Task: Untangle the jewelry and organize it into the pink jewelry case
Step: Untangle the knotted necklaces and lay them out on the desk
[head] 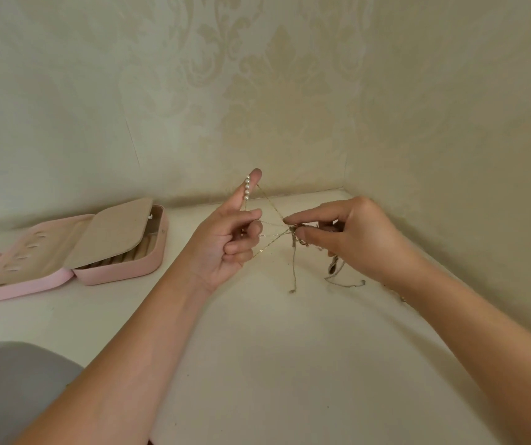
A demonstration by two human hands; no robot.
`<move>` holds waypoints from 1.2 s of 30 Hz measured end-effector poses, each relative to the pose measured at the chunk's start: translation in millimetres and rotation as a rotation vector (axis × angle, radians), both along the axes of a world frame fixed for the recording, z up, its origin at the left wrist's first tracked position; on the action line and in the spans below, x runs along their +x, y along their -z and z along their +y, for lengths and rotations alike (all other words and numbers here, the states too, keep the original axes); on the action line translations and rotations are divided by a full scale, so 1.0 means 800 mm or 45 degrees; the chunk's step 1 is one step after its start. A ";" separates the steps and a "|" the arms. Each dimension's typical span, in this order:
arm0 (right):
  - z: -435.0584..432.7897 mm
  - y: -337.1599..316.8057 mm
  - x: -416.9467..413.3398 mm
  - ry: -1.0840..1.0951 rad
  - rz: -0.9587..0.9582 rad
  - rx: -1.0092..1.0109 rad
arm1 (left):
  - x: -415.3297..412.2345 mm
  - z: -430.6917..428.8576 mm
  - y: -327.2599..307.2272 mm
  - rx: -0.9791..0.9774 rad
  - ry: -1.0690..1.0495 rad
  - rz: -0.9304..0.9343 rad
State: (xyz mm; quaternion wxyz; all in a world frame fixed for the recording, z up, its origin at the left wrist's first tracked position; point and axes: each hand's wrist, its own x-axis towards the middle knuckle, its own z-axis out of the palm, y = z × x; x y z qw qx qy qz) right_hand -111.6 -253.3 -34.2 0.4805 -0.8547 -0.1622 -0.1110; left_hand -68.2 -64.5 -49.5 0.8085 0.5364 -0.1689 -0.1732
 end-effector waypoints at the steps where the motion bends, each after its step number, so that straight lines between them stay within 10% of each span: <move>1: 0.002 0.002 0.000 -0.015 -0.007 0.002 | 0.000 0.000 0.000 0.009 -0.005 -0.011; 9: -0.001 0.022 0.012 -0.115 0.206 -0.633 | 0.013 0.005 0.015 0.383 -0.153 -0.161; 24: -0.034 0.001 0.016 0.383 0.393 -0.926 | 0.027 0.010 0.024 0.656 -0.556 -0.593; 36: 0.048 0.061 0.051 -0.003 0.104 -0.097 | 0.007 0.002 0.001 0.242 -0.192 -0.434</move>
